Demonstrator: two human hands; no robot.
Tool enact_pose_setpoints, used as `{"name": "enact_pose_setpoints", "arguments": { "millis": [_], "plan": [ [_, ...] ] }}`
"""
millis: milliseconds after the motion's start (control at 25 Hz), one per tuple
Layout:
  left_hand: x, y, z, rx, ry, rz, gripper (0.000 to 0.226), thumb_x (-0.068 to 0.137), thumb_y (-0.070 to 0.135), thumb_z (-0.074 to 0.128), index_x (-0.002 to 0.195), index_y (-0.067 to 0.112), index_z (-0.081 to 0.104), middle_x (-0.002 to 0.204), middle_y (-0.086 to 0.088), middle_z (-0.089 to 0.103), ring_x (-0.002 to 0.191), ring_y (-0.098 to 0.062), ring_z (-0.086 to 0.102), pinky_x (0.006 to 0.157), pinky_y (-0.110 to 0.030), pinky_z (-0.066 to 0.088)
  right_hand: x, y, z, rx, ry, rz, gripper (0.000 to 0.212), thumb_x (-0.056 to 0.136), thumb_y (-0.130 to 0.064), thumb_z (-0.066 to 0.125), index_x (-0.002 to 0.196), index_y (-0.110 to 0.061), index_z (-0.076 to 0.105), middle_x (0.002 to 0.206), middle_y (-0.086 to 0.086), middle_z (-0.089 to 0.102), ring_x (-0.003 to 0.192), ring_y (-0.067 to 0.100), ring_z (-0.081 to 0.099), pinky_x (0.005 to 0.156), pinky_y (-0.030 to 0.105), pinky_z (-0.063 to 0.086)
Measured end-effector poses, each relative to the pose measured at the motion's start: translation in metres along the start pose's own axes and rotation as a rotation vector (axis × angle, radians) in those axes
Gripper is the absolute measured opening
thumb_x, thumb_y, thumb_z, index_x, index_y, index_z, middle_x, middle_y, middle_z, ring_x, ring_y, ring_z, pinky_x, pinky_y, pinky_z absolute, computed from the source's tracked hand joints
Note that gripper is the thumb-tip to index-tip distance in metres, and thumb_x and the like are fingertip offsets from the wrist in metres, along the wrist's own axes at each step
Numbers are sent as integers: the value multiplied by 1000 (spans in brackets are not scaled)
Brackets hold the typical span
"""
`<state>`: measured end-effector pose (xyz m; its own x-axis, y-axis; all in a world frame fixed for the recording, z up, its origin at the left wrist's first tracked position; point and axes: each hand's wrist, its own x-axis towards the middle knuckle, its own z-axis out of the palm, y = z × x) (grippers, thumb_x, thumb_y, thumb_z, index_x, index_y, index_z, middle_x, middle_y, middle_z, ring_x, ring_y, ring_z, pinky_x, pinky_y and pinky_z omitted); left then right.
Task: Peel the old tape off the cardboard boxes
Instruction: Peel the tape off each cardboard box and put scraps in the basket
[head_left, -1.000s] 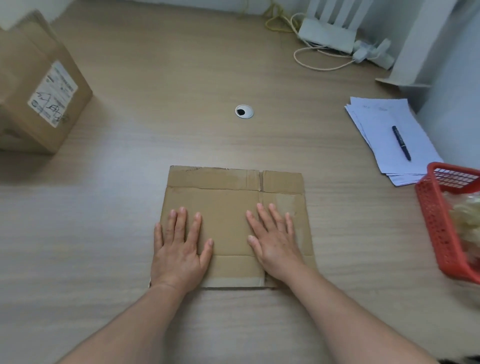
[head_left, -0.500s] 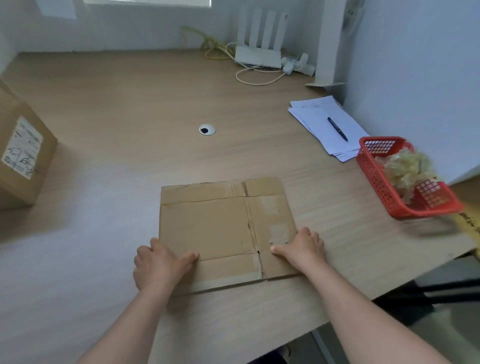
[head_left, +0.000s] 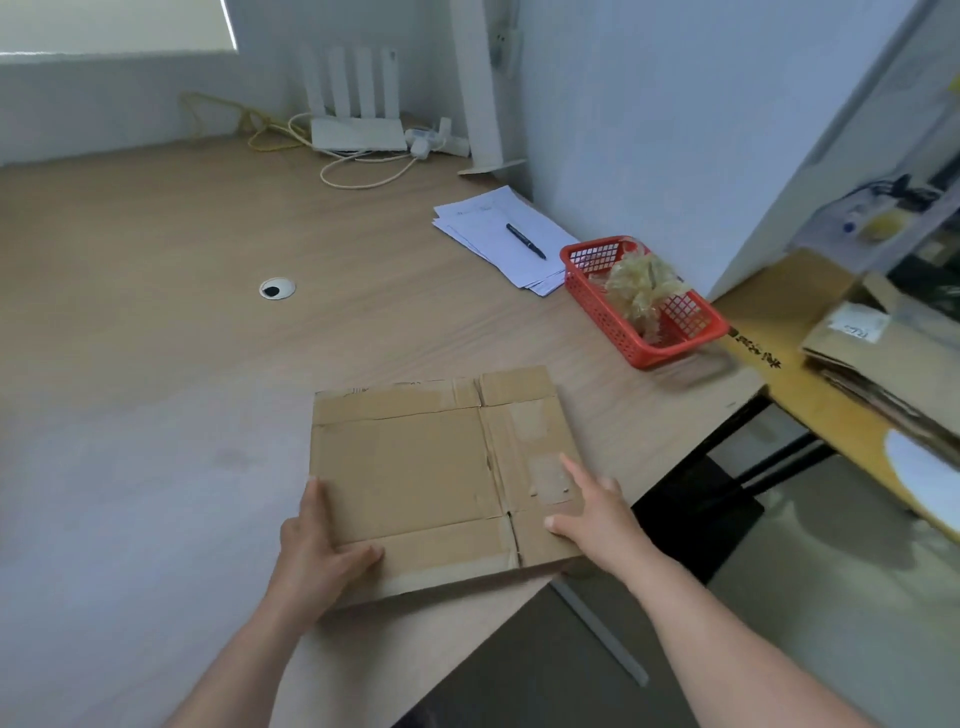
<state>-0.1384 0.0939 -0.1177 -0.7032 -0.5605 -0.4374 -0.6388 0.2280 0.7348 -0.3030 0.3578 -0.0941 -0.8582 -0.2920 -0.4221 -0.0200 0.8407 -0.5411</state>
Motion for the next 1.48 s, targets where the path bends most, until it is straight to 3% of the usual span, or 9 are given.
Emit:
{"name": "enact_pose_setpoints", "arguments": {
  "millis": [80,280,480,640,800,1000,1480],
  "plan": [
    [-4,18,21,24,-89,54,102,77,30,79,152,33,9,128,-2,26,104,-16,37,95,-31,36,-7,30,-24,-5,32,-21,85,82,-37,67,144,-53,11,121,-5,31,91,1,44,76,21,38],
    [-26,95,106,125,-175,234,100,77,39,77,151,40,9,122,6,22,101,-14,38,95,-34,40,-42,128,-95,-4,257,28,83,84,-42,64,141,-57,5,112,-8,28,81,3,48,60,15,36],
    [-65,171,202,231,-209,422,102,73,41,80,150,41,13,118,1,28,101,-17,41,96,-35,39,-86,231,-162,82,423,109,80,84,-41,64,145,-51,12,106,-8,28,82,6,46,63,19,35],
    [-105,230,297,293,-266,547,105,72,44,80,151,40,11,119,-2,31,101,-21,46,91,-32,41,-123,325,-219,117,541,172,81,83,-36,67,147,-45,18,107,-6,29,88,13,44,76,25,35],
    [-145,278,389,348,-329,657,107,73,47,78,150,42,3,118,-1,28,87,-11,43,79,-28,39,-163,407,-271,120,636,246,82,81,-34,69,147,-43,21,107,-5,30,82,11,45,80,25,37],
    [-191,331,491,322,-410,758,105,74,44,78,150,42,6,117,0,27,96,-18,44,88,-33,43,-202,494,-335,113,725,342,83,81,-32,70,147,-42,20,110,-3,33,89,15,47,86,27,39],
    [-138,458,655,327,-405,791,105,71,40,81,152,36,13,116,-5,36,90,-17,41,85,-30,37,-115,600,-468,110,736,422,84,80,-32,70,147,-44,20,116,-1,38,102,17,50,91,28,40]
  ]
}}
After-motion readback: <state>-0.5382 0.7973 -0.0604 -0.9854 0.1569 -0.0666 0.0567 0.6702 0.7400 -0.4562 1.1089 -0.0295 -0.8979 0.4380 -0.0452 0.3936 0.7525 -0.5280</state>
